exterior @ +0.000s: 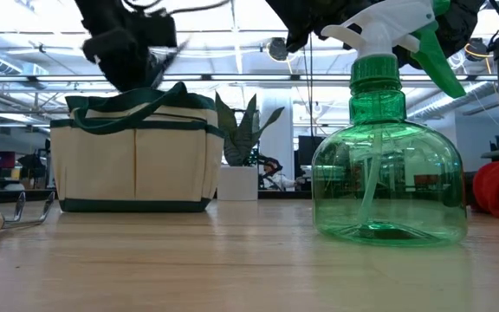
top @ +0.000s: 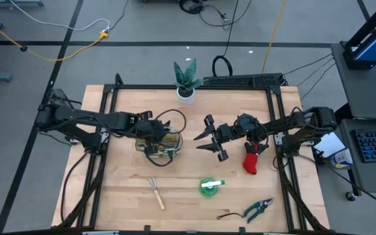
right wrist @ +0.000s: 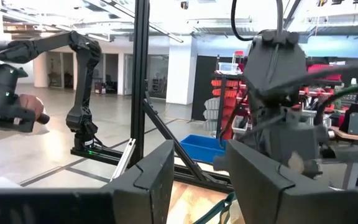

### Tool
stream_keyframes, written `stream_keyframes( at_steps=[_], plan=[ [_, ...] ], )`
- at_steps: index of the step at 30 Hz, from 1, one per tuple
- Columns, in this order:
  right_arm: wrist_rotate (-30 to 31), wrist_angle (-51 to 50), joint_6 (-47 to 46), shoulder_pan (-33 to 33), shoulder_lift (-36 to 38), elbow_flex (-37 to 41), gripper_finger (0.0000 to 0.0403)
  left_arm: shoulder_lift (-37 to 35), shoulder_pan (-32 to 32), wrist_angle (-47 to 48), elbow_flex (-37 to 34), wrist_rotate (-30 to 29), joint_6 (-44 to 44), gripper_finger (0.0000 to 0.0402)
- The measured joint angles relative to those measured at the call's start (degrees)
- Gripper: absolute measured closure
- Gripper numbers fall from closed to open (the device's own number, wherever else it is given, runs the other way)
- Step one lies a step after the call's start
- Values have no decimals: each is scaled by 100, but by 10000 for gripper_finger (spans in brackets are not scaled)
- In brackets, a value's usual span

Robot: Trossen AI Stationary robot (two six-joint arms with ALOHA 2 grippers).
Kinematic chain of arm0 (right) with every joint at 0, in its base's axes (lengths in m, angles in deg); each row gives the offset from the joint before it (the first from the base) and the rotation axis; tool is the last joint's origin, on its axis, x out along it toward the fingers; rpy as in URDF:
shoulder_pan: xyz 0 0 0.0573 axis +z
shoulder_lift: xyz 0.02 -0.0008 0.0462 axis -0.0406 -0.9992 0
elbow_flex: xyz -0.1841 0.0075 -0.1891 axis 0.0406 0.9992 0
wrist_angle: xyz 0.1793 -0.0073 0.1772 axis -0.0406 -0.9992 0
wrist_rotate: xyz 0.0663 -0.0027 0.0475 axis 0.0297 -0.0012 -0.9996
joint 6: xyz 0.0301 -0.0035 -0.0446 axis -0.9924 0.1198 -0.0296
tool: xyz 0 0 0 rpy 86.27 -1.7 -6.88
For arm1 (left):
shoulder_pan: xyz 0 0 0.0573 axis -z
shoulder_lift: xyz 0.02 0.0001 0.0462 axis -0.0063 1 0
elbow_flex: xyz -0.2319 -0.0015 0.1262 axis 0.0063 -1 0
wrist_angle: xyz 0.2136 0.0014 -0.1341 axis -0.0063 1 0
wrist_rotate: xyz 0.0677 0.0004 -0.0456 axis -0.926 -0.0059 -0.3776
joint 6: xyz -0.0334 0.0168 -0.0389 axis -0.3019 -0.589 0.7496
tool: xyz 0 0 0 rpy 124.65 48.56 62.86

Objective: Pick & Place Garden tools in Gardening bag
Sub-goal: Put the top green shear scissors into the white gardening bag

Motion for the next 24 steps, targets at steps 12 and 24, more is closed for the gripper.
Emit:
stream_keyframes(
  at_steps=[12, 24],
  plan=[
    [2, -17, -11, 0, 0, 0, 264, 707, -33, 319, 3, 437, 3, 346],
    [1, -100, 22, 0, 0, 0, 264, 1159, -96, 607, -8, 739, -45, 356]
  ],
)
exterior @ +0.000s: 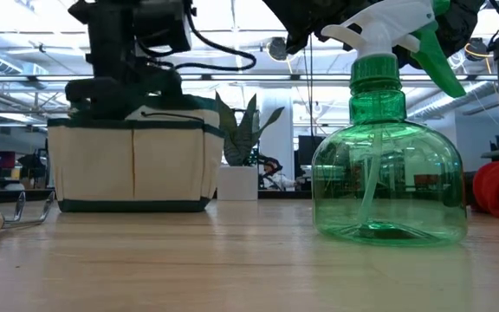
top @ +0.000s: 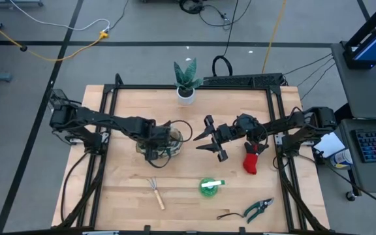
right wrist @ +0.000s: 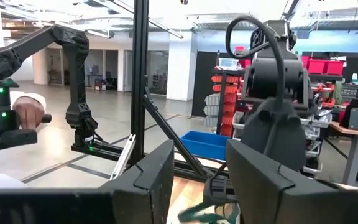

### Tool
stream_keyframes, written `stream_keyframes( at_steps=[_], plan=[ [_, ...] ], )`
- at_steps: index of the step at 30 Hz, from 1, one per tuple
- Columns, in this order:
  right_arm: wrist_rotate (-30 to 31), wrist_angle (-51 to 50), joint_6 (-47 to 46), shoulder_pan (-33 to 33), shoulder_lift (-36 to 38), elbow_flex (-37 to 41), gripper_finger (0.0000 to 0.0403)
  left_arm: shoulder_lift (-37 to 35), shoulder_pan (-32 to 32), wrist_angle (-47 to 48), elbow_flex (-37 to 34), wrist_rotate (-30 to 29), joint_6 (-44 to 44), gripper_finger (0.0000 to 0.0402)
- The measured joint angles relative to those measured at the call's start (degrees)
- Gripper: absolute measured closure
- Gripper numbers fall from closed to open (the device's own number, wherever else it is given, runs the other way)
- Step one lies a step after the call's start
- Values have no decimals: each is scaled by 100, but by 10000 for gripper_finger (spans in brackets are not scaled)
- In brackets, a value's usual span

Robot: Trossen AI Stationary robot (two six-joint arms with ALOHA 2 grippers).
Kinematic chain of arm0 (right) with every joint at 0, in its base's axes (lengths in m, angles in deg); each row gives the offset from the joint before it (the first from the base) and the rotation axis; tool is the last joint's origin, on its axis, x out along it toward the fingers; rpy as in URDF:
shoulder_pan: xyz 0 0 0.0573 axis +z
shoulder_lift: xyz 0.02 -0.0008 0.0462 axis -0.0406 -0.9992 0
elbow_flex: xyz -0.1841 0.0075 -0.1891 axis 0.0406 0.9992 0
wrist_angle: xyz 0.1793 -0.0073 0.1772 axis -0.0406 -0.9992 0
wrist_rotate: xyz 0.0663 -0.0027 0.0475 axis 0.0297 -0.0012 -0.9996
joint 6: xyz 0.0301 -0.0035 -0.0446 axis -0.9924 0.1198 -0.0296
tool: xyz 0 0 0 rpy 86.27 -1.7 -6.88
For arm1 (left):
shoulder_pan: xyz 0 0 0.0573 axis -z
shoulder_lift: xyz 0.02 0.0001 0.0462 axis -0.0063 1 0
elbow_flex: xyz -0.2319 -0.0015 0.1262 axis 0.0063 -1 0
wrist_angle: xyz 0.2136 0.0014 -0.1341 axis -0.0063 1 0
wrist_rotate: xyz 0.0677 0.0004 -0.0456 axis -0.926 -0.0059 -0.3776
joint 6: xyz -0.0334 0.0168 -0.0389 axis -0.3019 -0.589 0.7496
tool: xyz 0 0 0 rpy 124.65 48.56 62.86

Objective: Pick & Place Garden tools in Gardening bag
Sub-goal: Put the top green shear scissors into the white gardening bag

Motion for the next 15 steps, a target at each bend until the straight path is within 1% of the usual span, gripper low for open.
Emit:
stream_keyframes(
  at_steps=[5, 9, 12, 15],
  plan=[
    [-1, -28, 4, 0, 0, 0, 264, 231, -7, -98, 13, 21, -111, 332],
    [-1, -63, 5, 2, 0, 0, 264, 476, -9, -149, 14, 242, -251, 340],
    [-1, -63, 7, 2, 0, 0, 264, 615, -9, -152, 28, 250, -303, 348],
    [-1, -63, 7, 2, 0, 0, 264, 629, -9, -167, 26, 235, -322, 340]
  ],
)
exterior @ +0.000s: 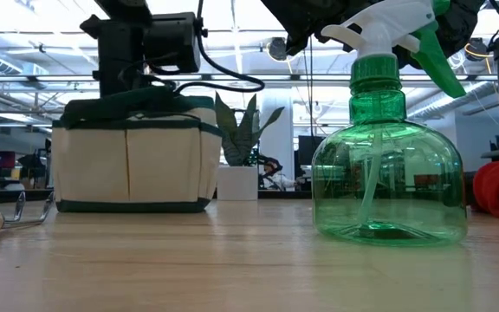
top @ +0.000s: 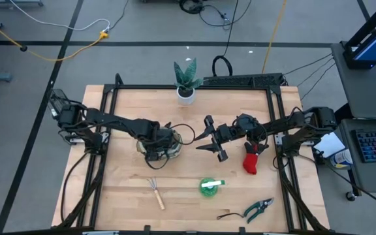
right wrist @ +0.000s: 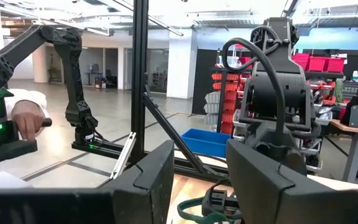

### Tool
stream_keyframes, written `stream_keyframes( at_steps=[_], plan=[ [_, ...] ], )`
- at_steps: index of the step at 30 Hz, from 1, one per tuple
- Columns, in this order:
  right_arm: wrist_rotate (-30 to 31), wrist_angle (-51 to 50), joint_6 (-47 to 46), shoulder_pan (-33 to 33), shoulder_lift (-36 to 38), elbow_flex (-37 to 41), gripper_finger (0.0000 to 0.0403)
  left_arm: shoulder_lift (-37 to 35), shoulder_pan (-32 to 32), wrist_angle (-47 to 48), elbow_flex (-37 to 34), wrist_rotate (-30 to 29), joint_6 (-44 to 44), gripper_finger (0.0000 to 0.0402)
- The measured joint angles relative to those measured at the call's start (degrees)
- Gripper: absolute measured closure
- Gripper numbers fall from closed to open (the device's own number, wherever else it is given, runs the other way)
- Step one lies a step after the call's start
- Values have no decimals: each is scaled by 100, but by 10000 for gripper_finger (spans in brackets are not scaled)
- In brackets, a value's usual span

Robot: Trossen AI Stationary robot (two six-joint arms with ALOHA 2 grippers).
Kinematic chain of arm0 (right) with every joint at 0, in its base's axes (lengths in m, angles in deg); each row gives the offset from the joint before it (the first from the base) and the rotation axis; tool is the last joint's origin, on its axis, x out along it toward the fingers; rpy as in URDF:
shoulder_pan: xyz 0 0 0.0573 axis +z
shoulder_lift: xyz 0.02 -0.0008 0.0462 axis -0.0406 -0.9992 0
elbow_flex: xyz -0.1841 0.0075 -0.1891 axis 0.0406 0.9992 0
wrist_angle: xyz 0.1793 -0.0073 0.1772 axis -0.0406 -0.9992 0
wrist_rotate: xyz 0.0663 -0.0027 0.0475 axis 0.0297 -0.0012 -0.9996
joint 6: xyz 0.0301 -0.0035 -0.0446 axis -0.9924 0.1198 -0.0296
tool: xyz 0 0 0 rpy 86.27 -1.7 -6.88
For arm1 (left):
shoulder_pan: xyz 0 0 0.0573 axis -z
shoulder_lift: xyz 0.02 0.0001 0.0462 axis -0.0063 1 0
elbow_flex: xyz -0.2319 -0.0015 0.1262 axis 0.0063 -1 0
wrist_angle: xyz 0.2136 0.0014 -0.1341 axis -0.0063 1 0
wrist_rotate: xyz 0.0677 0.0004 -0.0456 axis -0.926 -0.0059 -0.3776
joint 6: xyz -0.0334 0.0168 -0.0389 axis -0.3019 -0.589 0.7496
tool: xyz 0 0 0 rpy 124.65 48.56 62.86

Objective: Pick & Place Garden tools in Gardening bag
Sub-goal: Put the top green shear scissors into the white gardening bag

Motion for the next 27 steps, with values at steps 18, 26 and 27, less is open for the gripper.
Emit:
stream_keyframes(
  at_steps=[18, 26, 27],
  plan=[
    [0, -35, -157, 0, 0, 0, 264, -44, 4, -24, -15, -157, -9, 261],
    [-22, -521, -129, 13, -1, 0, 250, -44, 4, -7, -17, -161, 30, 286],
    [-22, -530, -129, 13, -2, 0, 245, -44, 4, -6, -17, -161, 33, 289]
  ],
)
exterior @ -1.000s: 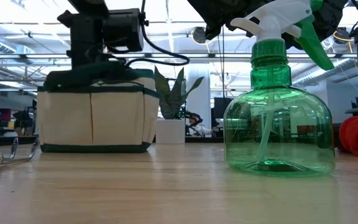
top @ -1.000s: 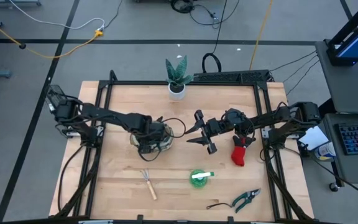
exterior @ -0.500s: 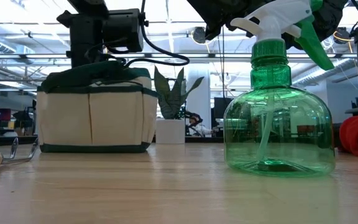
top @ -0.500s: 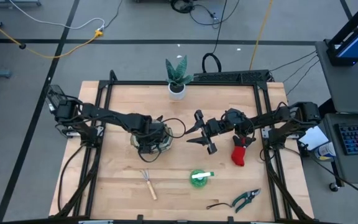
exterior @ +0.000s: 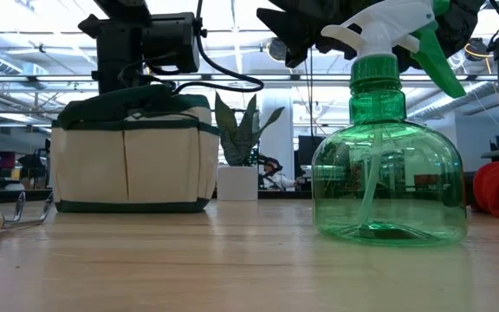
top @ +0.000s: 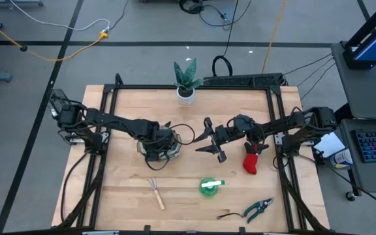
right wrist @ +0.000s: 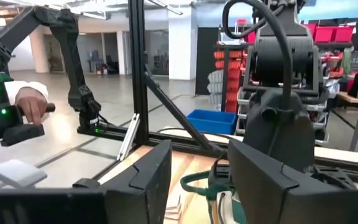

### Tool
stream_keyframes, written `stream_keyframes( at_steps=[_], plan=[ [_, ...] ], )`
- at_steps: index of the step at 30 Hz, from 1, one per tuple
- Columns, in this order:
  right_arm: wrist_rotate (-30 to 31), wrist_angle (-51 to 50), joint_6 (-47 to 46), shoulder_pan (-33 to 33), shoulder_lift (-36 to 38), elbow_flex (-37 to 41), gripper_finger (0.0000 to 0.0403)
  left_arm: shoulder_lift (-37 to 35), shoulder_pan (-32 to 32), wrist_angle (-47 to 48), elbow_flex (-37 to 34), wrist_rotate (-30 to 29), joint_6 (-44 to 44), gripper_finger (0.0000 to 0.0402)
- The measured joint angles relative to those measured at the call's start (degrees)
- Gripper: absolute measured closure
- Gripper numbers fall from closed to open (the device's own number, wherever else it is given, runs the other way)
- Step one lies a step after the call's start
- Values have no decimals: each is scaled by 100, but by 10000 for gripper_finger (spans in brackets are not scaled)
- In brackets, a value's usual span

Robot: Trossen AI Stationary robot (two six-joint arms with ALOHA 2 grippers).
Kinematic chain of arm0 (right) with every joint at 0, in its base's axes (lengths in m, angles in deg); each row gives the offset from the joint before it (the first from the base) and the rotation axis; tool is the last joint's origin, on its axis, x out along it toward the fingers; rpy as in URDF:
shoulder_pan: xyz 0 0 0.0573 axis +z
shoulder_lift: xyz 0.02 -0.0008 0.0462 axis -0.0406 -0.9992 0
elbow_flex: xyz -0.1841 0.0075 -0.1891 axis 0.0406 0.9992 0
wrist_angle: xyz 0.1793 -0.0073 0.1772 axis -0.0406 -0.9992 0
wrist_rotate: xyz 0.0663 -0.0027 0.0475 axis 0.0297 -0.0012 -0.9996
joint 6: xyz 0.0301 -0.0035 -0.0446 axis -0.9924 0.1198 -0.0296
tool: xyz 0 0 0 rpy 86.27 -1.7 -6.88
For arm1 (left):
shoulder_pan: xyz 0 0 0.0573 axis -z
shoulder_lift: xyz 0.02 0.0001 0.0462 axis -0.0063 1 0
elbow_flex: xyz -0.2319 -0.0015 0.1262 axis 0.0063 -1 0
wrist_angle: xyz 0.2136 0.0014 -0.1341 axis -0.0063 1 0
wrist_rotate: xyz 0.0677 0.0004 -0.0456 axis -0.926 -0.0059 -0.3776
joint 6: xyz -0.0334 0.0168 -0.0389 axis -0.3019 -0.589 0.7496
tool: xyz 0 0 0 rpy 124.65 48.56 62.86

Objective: Pick & Place Garden tools in Gardening bag
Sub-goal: Put the top green shear scissors into the white gardening bag, then put the brown hand rake into the white gardening bag

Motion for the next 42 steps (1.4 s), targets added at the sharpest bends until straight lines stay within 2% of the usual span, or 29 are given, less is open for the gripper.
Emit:
stream_keyframes(
  at_steps=[8, 17, 25, 33, 42],
  plan=[
    [0, -65, -18, 0, 0, 0, 213, 0, 0, 7, 0, 79, 60, 304],
    [-1, -788, -321, 0, 2, 0, 216, -155, 2, 18, -11, 177, 60, 305],
    [-2, -1325, -458, 47, 0, 0, 217, -884, 64, -5, -13, 173, 213, 305],
    [-4, -1413, -256, 243, 2, 0, 218, -1639, 247, -221, -9, 173, 498, 305],
    [-2, -1536, -254, 348, 0, -2, 218, -1987, 724, -586, -4, 176, 325, 305]
  ],
)
